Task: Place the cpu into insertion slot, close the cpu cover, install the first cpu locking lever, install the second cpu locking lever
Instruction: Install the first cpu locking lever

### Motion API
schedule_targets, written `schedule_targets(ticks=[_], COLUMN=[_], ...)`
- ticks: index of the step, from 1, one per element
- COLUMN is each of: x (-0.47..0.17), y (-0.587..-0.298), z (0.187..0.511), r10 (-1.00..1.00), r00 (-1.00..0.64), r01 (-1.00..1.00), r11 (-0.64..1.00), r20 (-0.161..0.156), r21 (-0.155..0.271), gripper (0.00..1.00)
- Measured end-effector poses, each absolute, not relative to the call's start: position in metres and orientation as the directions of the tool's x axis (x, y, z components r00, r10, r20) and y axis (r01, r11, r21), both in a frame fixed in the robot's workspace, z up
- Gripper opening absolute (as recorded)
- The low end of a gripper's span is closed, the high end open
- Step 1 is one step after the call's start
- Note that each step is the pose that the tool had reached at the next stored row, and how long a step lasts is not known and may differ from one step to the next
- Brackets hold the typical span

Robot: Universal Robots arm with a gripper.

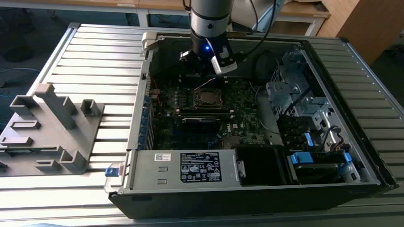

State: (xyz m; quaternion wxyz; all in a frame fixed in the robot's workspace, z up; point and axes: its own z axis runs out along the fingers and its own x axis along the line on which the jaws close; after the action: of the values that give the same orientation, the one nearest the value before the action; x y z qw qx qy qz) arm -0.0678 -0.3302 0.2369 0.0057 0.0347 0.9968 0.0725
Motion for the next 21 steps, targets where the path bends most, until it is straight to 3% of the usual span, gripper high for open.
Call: schedule_targets(ticks=[8,14,21], x=[-0.058,-0.058,-0.056], y=[-0.330,-0.330,-0.330], z=[0.235,0.234,0.229], r10=[0.070,0.069,0.068], r00=[-0.998,-0.998,-0.998], r01=[0.068,0.067,0.065], r11=[0.987,0.981,0.980], r20=[-0.006,-0.004,-0.006], r21=[0.145,0.181,0.186], gripper=[0.11,0.11,0.11])
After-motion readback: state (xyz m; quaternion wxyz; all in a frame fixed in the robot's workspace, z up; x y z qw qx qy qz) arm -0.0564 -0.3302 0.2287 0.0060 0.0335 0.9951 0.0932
